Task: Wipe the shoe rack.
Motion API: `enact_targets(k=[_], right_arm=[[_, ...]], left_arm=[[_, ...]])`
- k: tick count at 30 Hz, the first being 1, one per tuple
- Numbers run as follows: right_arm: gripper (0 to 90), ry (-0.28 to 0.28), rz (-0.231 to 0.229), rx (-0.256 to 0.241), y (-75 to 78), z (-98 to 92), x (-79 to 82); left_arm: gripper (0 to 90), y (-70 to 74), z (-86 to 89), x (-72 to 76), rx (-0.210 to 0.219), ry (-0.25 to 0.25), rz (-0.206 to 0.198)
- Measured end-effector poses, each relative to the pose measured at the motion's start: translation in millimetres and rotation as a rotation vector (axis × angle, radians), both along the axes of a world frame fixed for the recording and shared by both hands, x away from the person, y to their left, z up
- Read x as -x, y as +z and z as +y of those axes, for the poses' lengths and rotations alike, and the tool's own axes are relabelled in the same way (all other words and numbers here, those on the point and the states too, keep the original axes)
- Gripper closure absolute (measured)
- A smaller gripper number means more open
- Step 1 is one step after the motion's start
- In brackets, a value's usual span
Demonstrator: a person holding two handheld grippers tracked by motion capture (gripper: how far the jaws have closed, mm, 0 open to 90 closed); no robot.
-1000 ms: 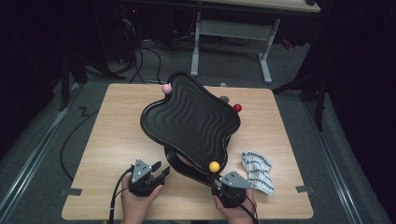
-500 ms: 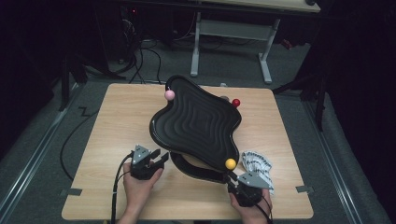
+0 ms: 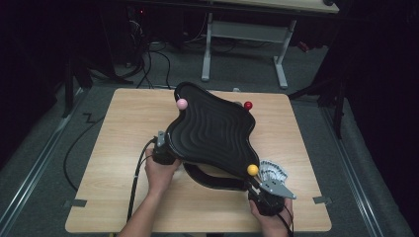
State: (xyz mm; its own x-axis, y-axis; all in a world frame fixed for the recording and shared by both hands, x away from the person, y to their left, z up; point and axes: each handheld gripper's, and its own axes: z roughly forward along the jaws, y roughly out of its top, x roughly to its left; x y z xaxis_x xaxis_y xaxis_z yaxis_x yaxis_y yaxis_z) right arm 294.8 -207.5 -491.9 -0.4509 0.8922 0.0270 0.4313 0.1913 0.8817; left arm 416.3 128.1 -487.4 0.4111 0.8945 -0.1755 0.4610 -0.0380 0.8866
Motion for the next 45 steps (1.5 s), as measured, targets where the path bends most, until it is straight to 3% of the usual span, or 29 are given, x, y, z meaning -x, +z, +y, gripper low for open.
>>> enact_targets(k=[4, 7, 9, 10, 13, 15, 16, 17, 19, 21, 24, 26, 28, 30, 31, 37, 42, 45], right_arm=[[73.9, 0.014, -0.009, -0.007, -1.9, 1.2, -2.6], [74.1, 0.021, -0.016, -0.001, -2.4, 2.0, -4.4], [74.1, 0.033, -0.017, -0.002, -2.7, 3.3, -5.2], [74.1, 0.04, -0.019, -0.003, -3.1, 4.6, -5.4], [74.8, 0.049, -0.033, 0.019, -3.2, 10.2, -5.3], [74.6, 0.041, -0.029, 0.013, -2.9, 10.2, -6.3], [74.5, 0.039, -0.026, 0.01, -2.9, 9.3, -7.1], [74.4, 0.04, -0.022, 0.006, -2.7, 8.4, -7.9], [74.3, 0.039, -0.019, 0.002, -2.4, 8.0, -8.4], [74.2, 0.036, -0.02, 0.0, -2.6, 8.5, -8.4], [73.7, 0.037, -0.016, -0.015, -3.1, 7.9, -9.2], [73.6, 0.035, -0.019, -0.016, -3.7, 8.2, -9.5], [73.5, 0.036, -0.021, -0.014, -4.1, 8.9, -10.3], [73.4, 0.036, -0.019, -0.02, -4.3, 8.4, -10.6], [73.4, 0.035, -0.02, -0.021, -4.3, 8.1, -10.6], [73.7, 0.041, -0.028, -0.027, -5.3, 6.9, -11.6], [74.2, 0.091, -0.042, -0.009, -6.1, 17.7, -10.7], [74.2, 0.099, -0.047, -0.003, -6.0, 25.9, -12.1]], left_arm=[[74.1, 2.6, -3.0, 1.6, -0.087, -0.014, -0.039], [76.1, 3.9, -1.0, 3.9, -0.094, -0.014, -0.02], [83.4, 0.8, 1.7, 5.4, -0.112, -0.008, 0.023], [90.0, -1.6, 5.6, 8.3, -0.081, -0.005, 0.014], [89.2, -3.3, 12.5, 11.9, -0.089, 0.009, 0.022], [76.8, -2.6, 19.8, 10.9, -0.058, 0.022, 0.015], [70.2, -2.1, 23.5, 8.5, -0.024, 0.009, 0.012], [63.7, -1.9, 23.9, 6.5, -0.022, 0.001, 0.015], [55.3, -3.0, 19.7, -1.2, -0.049, -0.038, 0.022], [50.1, -2.9, 14.0, -8.2, -0.1, -0.036, 0.002], [49.8, 0.4, 9.6, -19.2, -0.078, -0.025, -0.015], [55.2, 4.4, 2.7, -25.5, -0.073, -0.056, -0.016], [64.2, 8.9, -3.6, -27.5, -0.098, -0.08, -0.018], [73.6, 11.3, -6.1, -26.7, -0.122, -0.056, -0.021], [75.1, 11.4, -5.2, -26.4, -0.105, -0.059, -0.011], [75.7, 7.8, 5.7, -4.0, -0.064, -0.02, -0.02], [75.7, 5.1, 28.7, 23.2, -0.041, 0.023, -0.024], [75.7, 2.9, 41.8, 43.6, -0.006, 0.055, -0.021]])
